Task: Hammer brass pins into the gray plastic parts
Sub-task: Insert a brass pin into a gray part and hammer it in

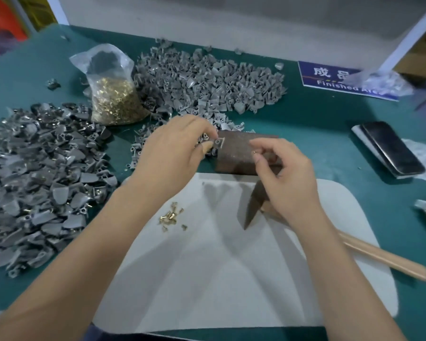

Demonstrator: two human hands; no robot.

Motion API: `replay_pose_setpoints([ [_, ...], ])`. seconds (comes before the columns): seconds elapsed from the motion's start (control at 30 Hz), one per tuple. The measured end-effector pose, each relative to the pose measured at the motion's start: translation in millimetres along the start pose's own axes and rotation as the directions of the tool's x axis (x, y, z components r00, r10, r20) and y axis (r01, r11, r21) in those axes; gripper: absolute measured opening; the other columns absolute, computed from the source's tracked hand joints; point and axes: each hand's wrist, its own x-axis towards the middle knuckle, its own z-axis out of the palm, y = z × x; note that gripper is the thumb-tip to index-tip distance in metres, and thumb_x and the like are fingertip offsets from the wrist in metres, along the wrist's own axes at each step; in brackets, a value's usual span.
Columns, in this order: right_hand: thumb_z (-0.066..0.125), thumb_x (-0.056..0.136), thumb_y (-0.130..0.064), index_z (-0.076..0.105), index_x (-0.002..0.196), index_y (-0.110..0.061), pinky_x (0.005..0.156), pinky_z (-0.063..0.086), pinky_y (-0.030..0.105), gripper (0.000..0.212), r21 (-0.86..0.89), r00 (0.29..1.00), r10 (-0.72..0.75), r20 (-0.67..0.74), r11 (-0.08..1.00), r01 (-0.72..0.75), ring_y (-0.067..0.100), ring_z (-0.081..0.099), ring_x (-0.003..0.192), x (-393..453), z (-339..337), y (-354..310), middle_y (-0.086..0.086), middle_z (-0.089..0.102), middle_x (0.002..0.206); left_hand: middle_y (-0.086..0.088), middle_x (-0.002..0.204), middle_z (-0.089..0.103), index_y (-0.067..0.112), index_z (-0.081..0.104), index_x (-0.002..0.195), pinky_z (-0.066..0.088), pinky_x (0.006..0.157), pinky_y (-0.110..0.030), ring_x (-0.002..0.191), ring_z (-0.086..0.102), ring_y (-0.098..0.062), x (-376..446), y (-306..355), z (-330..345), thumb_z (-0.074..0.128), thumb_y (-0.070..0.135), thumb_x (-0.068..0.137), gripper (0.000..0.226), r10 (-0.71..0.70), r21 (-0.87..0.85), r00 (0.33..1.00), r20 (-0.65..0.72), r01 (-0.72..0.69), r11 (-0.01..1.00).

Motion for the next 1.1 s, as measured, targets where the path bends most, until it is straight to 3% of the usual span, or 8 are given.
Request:
replay_pose_setpoints([
  [0.13,0.062,0.099,-0.013,0.075,0.107,-0.028,0.092,0.052,0.03,0.022,-0.008,0.996,0.071,-0.051,0.997,-0.071,0.007,0.066,0.1,3,-2,8,-0.018,0.072,0.1,0.009,0.102,0.066,0.025,0.064,0.114,0.042,0.082,-0.032,0.097,0.06,-0.016,31,11,18,0.059,0.024,0.098,0.016,0.063,-0.064,0.998,-0.011,-0.064,0.996],
  [0.23,0.062,0.099,-0.012,0.074,0.105,-0.028,0.093,0.053,0.032,0.021,0.028,0.987,0.141,-0.075,0.99,-0.139,0.012,0.07,0.101,1,-2,10,-0.012,0.076,0.097,0.009,0.102,0.068,0.022,0.068,0.111,0.047,0.091,-0.041,0.098,0.061,-0.016,38,11,34,0.064,0.024,0.095,0.017,0.133,-0.128,0.99,0.043,-0.127,0.984],
  [0.33,0.064,0.098,-0.01,0.073,0.102,-0.025,0.084,0.048,0.017,0.018,0.102,0.977,0.18,-0.111,0.98,-0.169,0.005,0.071,0.097,4,-2,6,-0.013,0.077,0.093,0.013,0.098,0.067,0.023,0.071,0.105,0.049,0.088,-0.045,0.095,0.059,-0.012,34,6,47,0.069,0.025,0.094,0.012,0.118,-0.235,0.993,0.003,-0.114,0.965],
  [0.43,0.069,0.097,-0.013,0.072,0.098,-0.026,0.078,0.046,0.01,0.013,0.175,0.975,0.196,-0.105,0.969,-0.176,0.002,0.07,0.09,9,-1,-2,-0.014,0.076,0.091,0.018,0.089,0.058,0.021,0.073,0.098,0.047,0.085,-0.033,0.09,0.053,-0.006,28,1,55,0.074,0.021,0.091,0.007,0.022,-0.375,0.997,-0.077,-0.05,0.926],
  [0.53,0.072,0.094,-0.018,0.074,0.094,-0.033,0.078,0.047,0.018,0.015,0.122,0.986,0.159,-0.057,0.981,-0.151,0.01,0.067,0.088,19,3,-7,-0.014,0.074,0.09,0.017,0.088,0.056,0.023,0.075,0.097,0.045,0.085,-0.03,0.092,0.051,-0.007,28,-3,58,0.077,0.021,0.089,0.008,-0.021,-0.402,0.995,-0.102,-0.022,0.916],
  [0.73,0.076,0.09,-0.015,0.077,0.094,-0.031,0.082,0.043,0.018,0.016,-0.043,0.991,0.127,-0.052,0.991,-0.129,0.009,0.06,0.092,43,13,2,-0.011,0.073,0.092,0.007,0.09,0.064,0.02,0.078,0.097,0.046,0.084,-0.048,0.09,0.056,-0.017,30,-2,61,0.076,0.019,0.088,0.009,-0.024,-0.404,0.993,-0.111,-0.023,0.915],
  [0.9,0.075,0.091,-0.02,0.078,0.092,-0.029,0.09,0.046,0.047,0.009,-0.159,0.995,0.098,-0.031,0.982,-0.101,0.023,0.06,0.099,38,23,6,-0.01,0.071,0.096,0.009,0.09,0.062,0.025,0.076,0.097,0.047,0.084,-0.05,0.092,0.056,-0.016,30,-5,62,0.073,0.028,0.089,0.009,-0.022,-0.404,0.995,-0.097,-0.02,0.915],
  [1.1,0.074,0.091,-0.019,0.081,0.09,-0.026,0.085,0.049,0.049,0.009,-0.189,0.994,0.107,-0.031,0.976,-0.11,0.023,0.06,0.094,39,22,0,-0.005,0.064,0.088,0.009,0.089,0.06,0.027,0.076,0.094,0.047,0.084,-0.049,0.091,0.054,-0.015,30,-4,64,0.073,0.028,0.089,0.006,-0.033,-0.399,0.995,-0.095,-0.008,0.917],
])
